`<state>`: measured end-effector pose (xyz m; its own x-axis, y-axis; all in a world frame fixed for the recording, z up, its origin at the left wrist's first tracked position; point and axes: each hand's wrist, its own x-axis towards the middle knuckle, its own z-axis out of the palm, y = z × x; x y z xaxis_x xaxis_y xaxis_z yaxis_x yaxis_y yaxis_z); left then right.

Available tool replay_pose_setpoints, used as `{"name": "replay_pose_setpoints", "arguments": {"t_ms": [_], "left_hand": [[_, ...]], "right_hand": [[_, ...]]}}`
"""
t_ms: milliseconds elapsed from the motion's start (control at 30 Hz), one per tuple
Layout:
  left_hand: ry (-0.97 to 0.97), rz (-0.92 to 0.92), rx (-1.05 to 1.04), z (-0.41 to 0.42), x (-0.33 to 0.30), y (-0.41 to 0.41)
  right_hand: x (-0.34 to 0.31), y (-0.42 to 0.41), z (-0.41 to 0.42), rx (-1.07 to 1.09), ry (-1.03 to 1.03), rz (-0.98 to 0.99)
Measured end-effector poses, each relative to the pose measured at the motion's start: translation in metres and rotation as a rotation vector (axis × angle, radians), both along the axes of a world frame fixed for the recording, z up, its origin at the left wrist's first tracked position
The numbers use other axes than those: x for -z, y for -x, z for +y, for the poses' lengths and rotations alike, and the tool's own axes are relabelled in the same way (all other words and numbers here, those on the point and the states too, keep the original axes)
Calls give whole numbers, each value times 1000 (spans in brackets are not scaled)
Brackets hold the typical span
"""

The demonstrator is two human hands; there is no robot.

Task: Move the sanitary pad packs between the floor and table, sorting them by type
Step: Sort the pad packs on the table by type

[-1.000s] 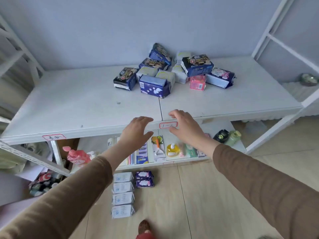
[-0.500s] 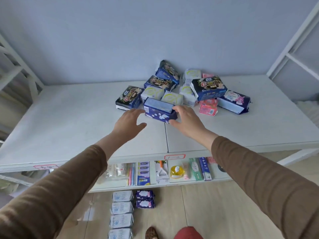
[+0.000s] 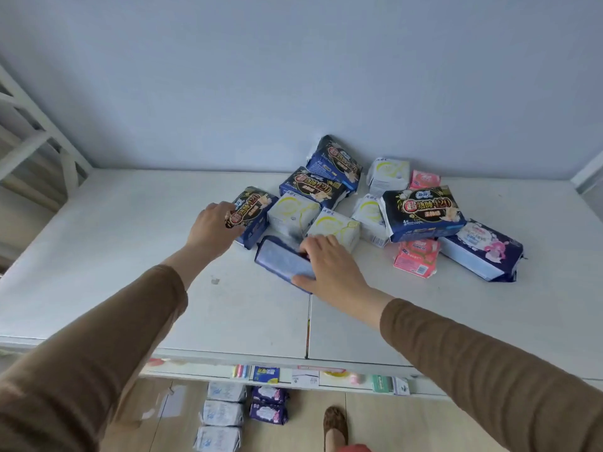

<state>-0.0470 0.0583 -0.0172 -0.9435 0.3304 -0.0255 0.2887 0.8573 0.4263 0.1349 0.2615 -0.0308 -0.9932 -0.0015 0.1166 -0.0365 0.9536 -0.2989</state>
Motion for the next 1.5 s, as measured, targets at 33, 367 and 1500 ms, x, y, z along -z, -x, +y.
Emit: {"name": "replay_pose_setpoints", "arguments": {"t_ms": [33, 367, 1500], "left_hand": [[5, -5, -6, 5, 1, 5], [-86, -17, 205, 21, 7, -13], [-299, -100, 583, 245, -14, -31]], "right_hand": [[1, -3, -2, -39, -3, -10], [15, 3, 21, -182, 261, -60], [-8, -82, 163, 113, 551, -385]]}}
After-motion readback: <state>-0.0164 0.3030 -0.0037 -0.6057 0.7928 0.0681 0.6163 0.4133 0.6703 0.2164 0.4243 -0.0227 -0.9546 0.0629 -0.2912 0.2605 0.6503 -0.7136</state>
